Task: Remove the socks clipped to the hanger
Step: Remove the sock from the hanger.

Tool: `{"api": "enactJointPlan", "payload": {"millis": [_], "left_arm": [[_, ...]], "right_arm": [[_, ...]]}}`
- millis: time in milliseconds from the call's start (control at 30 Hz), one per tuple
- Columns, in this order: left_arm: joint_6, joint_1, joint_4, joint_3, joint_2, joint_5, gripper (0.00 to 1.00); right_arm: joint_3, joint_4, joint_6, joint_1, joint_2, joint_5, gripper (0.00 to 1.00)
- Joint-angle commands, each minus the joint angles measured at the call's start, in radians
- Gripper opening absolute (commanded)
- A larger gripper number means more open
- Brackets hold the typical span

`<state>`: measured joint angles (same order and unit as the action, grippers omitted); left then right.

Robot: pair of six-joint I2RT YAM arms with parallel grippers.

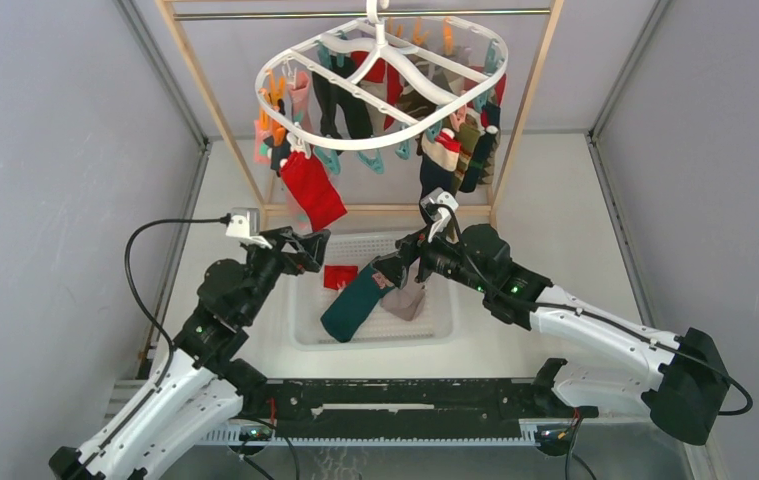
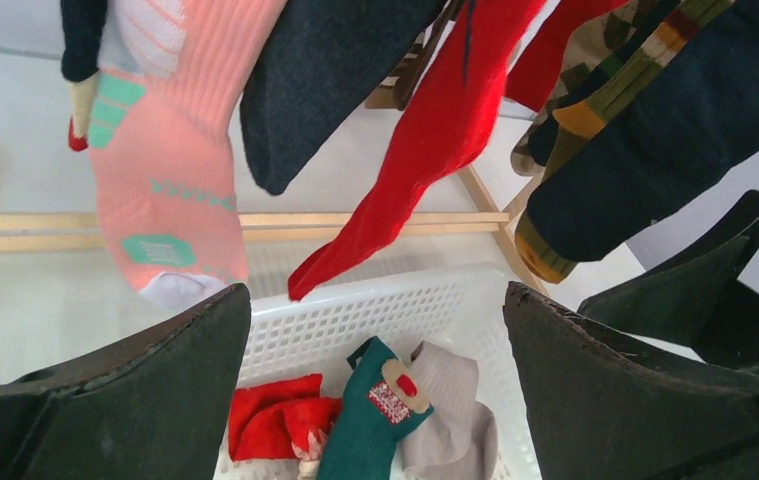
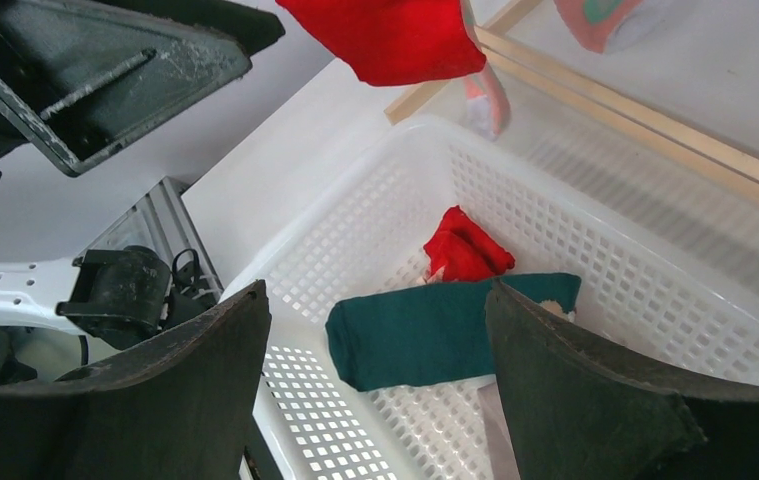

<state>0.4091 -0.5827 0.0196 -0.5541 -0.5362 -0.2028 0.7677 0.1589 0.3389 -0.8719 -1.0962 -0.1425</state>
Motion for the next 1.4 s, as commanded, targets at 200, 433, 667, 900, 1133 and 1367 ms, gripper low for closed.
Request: {"api": "enactJointPlan", "payload": {"millis": [200, 433, 667, 900, 1133, 1367], "left_arm": [[-0.085, 0.005, -0.193, -0.133, -0.138, 0.016, 1.0], [-0.127, 0.006, -0.239, -0.169, -0.218, -0.006, 0.98], [-0.166, 0.005, -0.253, -0.214, -0.283, 0.011, 0.76], [-0.167, 0.006, -0.253, -0.243, -0.313, 0.048, 0.46], [-0.159, 0.005, -0.232, -0.267, -0.314, 0.079, 0.25], [-0.135, 0.005, -0.204, -0.289, -0.306, 0.126, 0.22]], "right_arm": [[0.038, -0.012, -0.003, -0.007, 0.027, 0.014, 0.85], [0.015, -0.011, -0.001, -0.007, 0.044, 0.022, 0.85], [0.004, -0.017, -0.003, -0.006, 0.062, 0.027, 0.85], [0.003, -0.021, -0.001, -0.004, 0.065, 0.028, 0.85], [-0.004, -0.017, 0.0, -0.001, 0.065, 0.028, 0.85], [-0.004, 0.038, 0.03, 0.019, 0.041, -0.003, 0.85]]}}
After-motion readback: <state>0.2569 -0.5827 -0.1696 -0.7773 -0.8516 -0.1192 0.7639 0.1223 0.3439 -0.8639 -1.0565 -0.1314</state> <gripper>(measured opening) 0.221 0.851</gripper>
